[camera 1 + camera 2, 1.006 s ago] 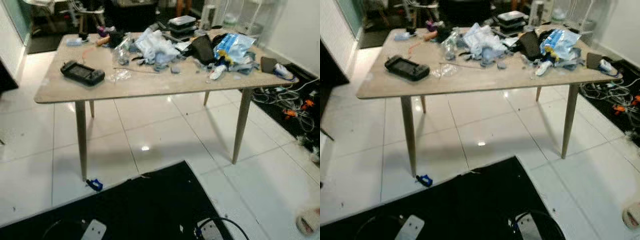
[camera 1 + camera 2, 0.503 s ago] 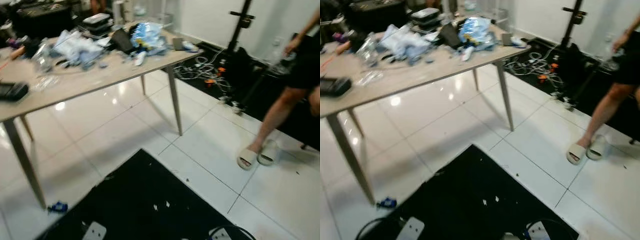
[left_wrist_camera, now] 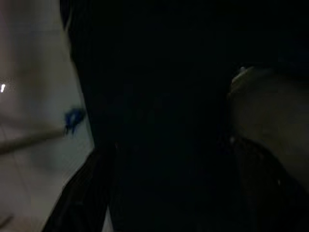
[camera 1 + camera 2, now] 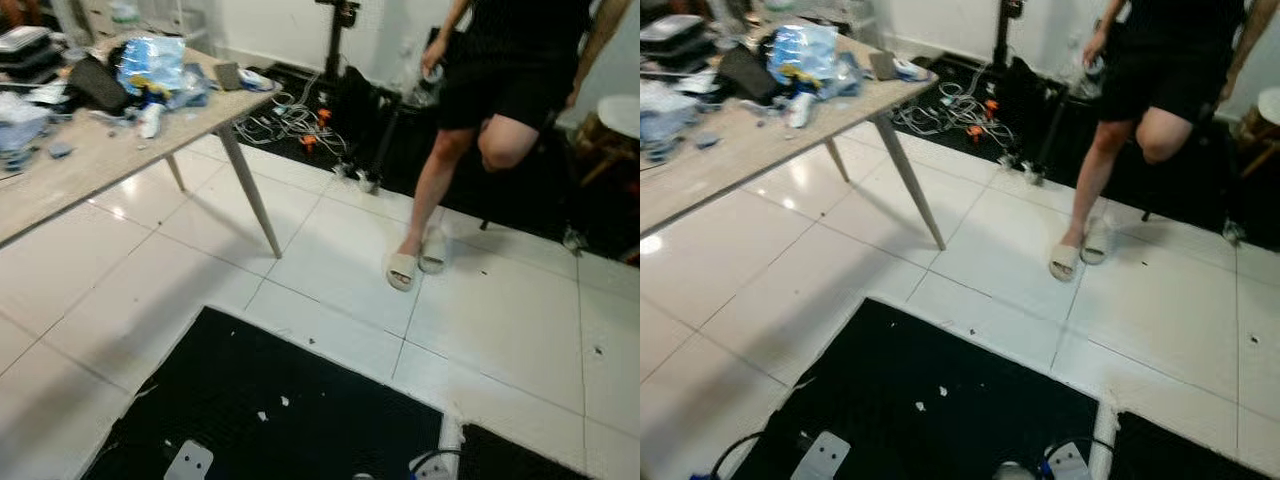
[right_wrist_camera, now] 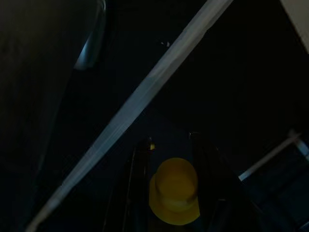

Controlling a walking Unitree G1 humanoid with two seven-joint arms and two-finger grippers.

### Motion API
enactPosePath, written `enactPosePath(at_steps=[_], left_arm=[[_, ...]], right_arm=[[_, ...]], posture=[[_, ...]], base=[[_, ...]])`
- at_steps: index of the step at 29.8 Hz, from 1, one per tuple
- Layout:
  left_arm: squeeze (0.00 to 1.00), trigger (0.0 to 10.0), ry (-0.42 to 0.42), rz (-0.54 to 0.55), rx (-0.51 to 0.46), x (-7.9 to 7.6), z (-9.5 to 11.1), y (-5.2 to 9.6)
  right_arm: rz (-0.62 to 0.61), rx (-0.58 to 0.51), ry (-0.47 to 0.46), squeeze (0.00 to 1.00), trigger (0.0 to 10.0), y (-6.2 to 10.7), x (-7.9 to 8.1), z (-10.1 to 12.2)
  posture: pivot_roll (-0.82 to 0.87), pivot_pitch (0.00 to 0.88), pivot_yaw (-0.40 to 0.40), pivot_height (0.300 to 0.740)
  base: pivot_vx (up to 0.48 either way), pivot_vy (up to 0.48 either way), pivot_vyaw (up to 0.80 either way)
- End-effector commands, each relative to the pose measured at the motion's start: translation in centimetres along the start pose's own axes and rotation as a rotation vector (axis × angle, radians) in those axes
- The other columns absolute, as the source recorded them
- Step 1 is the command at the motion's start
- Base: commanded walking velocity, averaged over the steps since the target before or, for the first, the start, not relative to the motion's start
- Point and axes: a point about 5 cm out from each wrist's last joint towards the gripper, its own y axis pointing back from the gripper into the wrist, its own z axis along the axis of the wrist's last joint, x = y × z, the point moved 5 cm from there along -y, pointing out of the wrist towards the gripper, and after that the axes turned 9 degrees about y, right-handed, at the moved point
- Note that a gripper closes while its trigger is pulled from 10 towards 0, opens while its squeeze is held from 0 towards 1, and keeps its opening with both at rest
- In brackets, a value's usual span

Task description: Picking trash to rubbish bin

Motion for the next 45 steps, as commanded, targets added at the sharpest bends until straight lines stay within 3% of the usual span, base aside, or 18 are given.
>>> enactPosePath(at_steps=[1, 45], left_arm=[[0.0, 10.0, -0.01, -0.042, 0.04, -1.32, -1.46, 0.11], [0.0, 10.0, -0.021, -0.054, 0.041, -1.41, -1.35, 0.1]], right_arm=[[0.023, 0.01, -0.014, 0.0, 10.0, 0.01, 0.77, -0.4], [0.051, -0.013, -0.025, 0.0, 10.0, 0.02, 0.96, -0.18]], posture=[[0.02, 0.081, 0.011, 0.74], [0.03, 0.088, 0.014, 0.74]], base=[[0.0, 0.0, -0.8], [0.0, 0.0, -0.8]])
